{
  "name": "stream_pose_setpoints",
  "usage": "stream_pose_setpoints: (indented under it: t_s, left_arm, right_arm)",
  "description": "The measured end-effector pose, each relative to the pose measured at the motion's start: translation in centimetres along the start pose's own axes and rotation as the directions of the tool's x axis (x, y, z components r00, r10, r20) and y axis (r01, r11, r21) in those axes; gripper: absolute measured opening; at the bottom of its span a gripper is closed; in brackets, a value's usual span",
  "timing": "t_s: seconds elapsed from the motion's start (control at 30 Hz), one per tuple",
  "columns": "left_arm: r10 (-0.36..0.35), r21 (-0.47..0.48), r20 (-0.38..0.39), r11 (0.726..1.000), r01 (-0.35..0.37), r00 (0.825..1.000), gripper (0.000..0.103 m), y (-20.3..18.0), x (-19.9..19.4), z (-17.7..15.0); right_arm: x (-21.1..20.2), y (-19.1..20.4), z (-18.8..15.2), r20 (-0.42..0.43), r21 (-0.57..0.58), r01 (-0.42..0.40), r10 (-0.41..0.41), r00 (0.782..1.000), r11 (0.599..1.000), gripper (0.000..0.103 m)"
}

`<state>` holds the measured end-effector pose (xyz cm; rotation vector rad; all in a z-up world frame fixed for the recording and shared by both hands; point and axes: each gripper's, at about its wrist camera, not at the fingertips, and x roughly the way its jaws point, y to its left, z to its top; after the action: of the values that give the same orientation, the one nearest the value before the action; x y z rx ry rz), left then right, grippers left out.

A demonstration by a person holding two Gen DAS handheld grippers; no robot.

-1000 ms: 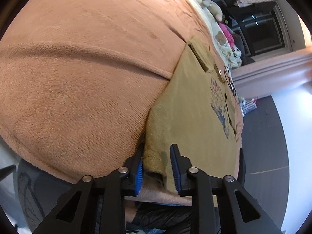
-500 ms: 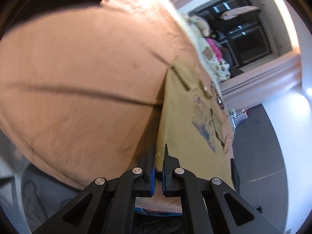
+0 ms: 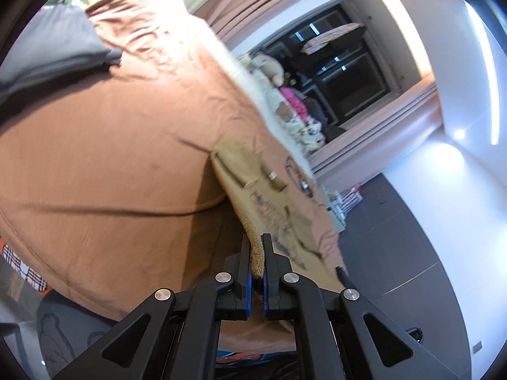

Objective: Fold small clothes
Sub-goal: 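Lift the hem with both grippers and carry it toward the collar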

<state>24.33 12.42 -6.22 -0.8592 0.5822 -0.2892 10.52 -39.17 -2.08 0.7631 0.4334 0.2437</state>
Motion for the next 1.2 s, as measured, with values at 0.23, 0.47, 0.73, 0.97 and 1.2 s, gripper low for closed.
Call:
stream_pose_setpoints:
  t_s: [0.23,0.47,0.73,0.97,1.2]
  left_arm:
    - [-0.087,0.042,0.08,0.996,0.084,0.993,0.004,-3.8,-4.5,1.2]
    - [-0.155,0.111,0.15,0.984,0.139,0.976,0.004,-7.6,-8.8,1.6]
    - [-0.222,0.178,0.212,0.966,0.186,0.952,0.004,-10.8,-12.8,1.0]
    - [-0.221,0.21,0.213,0.962,0.177,0.952,0.004,-11.2,-13.0,0.6]
    - [-0.15,0.163,0.158,0.979,0.124,0.976,0.004,-8.3,-8.8,0.6]
  right_arm:
    - [-4.1,1.3,0.5,0.088,-0.047,-0.071,0.074,0.993,0.996,0.003]
    - [-6.7,1.5,0.3,0.152,-0.076,-0.129,0.139,0.978,0.989,0.003]
    - [-7.7,0.7,-0.9,0.198,-0.128,-0.181,0.204,0.959,0.975,0.003]
    - [-7.0,-1.5,-2.3,0.212,-0.149,-0.185,0.214,0.954,0.971,0.003]
    - [-2.1,-5.5,-3.1,0.16,-0.119,-0.106,0.124,0.979,0.987,0.003]
